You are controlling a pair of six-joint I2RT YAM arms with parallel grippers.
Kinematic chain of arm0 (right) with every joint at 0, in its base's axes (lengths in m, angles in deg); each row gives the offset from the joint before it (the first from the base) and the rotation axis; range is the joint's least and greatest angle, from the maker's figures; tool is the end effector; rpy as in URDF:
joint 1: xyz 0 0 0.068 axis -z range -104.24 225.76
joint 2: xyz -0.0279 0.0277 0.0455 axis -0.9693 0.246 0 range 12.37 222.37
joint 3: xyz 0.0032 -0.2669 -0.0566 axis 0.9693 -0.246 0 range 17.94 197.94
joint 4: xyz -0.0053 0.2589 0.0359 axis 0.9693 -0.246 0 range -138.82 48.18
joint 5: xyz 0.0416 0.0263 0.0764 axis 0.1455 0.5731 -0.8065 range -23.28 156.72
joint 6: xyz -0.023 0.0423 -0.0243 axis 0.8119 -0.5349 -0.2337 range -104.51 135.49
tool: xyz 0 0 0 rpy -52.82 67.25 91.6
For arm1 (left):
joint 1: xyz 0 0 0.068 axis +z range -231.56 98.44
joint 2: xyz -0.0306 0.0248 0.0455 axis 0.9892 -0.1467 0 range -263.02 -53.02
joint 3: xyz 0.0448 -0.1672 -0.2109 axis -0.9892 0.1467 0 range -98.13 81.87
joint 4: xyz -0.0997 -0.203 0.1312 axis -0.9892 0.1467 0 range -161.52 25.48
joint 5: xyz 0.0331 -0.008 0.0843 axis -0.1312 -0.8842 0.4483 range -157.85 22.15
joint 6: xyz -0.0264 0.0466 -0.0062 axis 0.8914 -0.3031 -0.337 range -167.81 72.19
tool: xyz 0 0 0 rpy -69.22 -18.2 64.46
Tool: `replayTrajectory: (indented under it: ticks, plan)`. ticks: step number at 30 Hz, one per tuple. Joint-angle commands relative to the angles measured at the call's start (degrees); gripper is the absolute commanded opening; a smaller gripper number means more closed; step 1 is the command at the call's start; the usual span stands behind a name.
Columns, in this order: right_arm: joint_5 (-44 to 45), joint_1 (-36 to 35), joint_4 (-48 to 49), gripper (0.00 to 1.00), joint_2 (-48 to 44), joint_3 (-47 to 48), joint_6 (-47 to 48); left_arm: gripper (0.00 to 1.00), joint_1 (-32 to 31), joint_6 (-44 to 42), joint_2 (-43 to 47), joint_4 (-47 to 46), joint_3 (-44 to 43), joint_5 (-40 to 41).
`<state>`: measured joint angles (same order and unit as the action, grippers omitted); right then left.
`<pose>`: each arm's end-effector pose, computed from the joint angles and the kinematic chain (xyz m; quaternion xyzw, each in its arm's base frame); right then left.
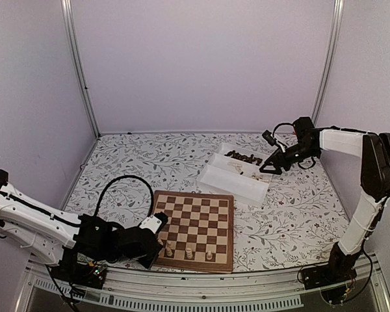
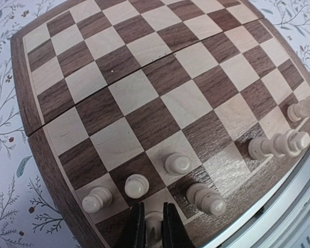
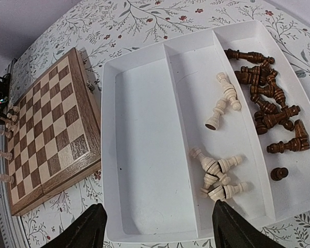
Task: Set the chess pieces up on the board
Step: Place the chess piece on the chessboard.
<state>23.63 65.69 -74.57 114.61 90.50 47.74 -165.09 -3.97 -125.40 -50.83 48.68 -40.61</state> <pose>0.3549 0.0878 0.2137 -0.4077 0.8108 0.3074 0.2861 0.0411 -0.2177 0.1655 0.2610 0.9036 -0.1255 0.3157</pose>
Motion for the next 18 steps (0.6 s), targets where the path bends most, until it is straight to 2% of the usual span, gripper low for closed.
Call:
replayTrajectory:
  ticks: [1, 13, 18]
  plan:
    - [-1.34, 0.01, -0.82, 0.74, 0.63, 0.68, 0.45, 0.07, -0.94, 0.56, -1.15, -0.98, 0.17, 0.48]
    - [-1.47, -0.01, -1.26, 0.74, 0.88, 0.75, 0.59, 0.11, -1.10, 0.34, -2.33, -0.18, -1.00, -0.83]
    - [-1.69, -0.02, -1.43, 0.74, 0.95, 0.83, 0.62, 0.16, -1.25, 0.93, -2.13, 2.12, -2.12, -0.81]
